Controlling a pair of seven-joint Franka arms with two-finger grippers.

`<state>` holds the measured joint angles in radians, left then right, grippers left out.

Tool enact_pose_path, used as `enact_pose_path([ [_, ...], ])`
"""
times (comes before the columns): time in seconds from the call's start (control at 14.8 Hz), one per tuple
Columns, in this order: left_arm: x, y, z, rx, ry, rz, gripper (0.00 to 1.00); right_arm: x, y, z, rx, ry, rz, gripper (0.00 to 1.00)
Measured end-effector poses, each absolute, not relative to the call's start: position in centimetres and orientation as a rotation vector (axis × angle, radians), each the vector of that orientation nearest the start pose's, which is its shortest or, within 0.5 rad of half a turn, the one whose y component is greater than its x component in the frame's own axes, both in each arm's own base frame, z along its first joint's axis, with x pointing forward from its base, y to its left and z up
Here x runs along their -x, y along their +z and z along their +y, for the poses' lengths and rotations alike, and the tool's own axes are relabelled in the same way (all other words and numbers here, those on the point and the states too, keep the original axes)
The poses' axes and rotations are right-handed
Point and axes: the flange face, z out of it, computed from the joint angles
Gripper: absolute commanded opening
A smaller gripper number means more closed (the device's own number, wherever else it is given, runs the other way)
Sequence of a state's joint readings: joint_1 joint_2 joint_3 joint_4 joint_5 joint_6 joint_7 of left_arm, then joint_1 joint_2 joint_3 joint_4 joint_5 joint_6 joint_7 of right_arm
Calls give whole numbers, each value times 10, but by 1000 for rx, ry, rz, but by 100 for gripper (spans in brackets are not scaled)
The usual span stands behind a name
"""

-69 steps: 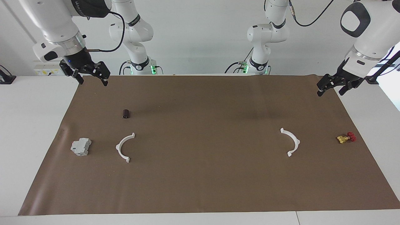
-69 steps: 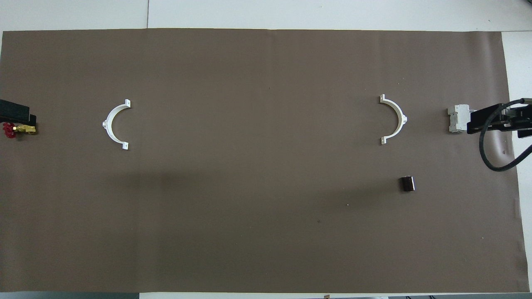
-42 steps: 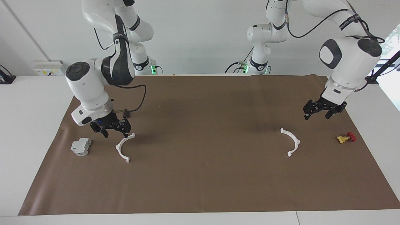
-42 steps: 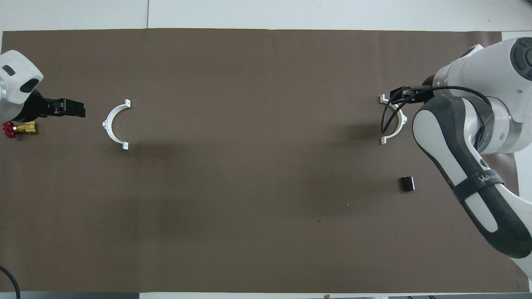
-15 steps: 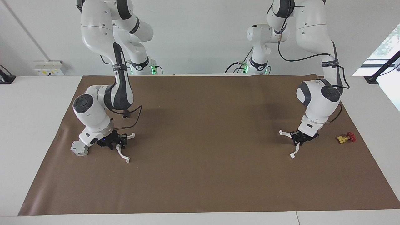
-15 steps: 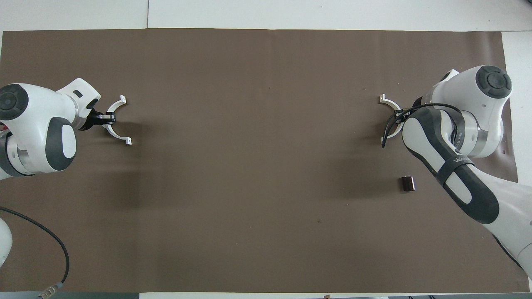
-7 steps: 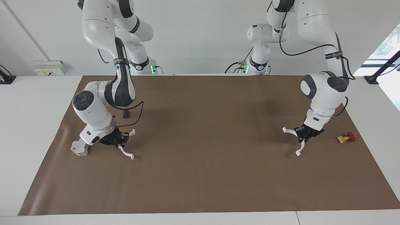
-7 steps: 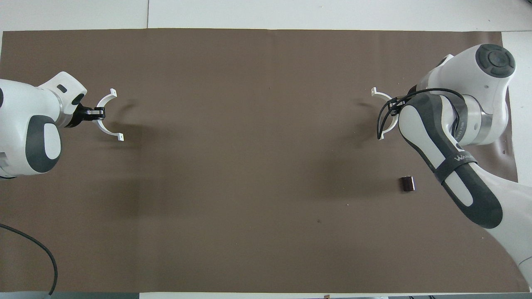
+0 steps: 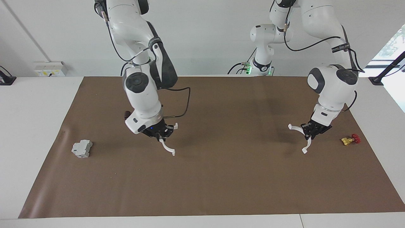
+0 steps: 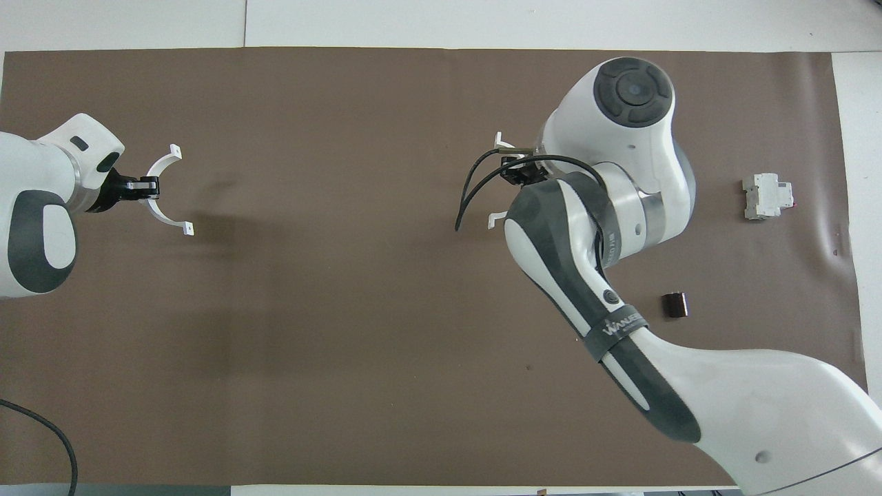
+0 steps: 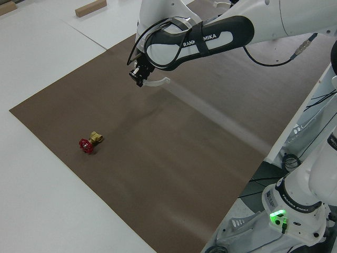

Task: Assemble drain pipe with both arms
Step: 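Carry the right clamp half toward the middle with the right gripper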

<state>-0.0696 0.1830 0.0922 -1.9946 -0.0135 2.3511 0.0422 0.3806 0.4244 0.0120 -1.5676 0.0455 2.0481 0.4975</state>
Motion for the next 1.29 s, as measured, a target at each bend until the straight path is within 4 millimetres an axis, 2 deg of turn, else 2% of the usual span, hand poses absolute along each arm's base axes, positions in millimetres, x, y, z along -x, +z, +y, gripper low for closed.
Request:
enact_pose_path([
  [0.14, -606, 389, 12, 3118, -271, 21, 0, -621, 389, 308, 3053, -56, 251, 0],
  [0.27, -606, 389, 12, 3118, -271, 21, 0, -612, 374, 345, 3038, -77, 247, 0],
  [0.41, -606, 389, 12, 3118, -271, 21, 0, -606, 362, 368, 3024, -105, 223, 0],
  [0.74, -606, 389, 12, 3118, -271, 21, 0, -600, 340, 381, 3032, -93, 192, 0],
  [1.08, -606, 389, 11, 3118, -271, 22, 0, -600, 307, 381, 3049, -76, 114, 4],
  [1.15, -606, 389, 11, 3118, -271, 23, 0, -600, 303, 381, 3050, -78, 90, 15],
  [1.29, -606, 389, 10, 3118, -271, 26, 0, -601, 296, 380, 3053, -76, 65, 100],
])
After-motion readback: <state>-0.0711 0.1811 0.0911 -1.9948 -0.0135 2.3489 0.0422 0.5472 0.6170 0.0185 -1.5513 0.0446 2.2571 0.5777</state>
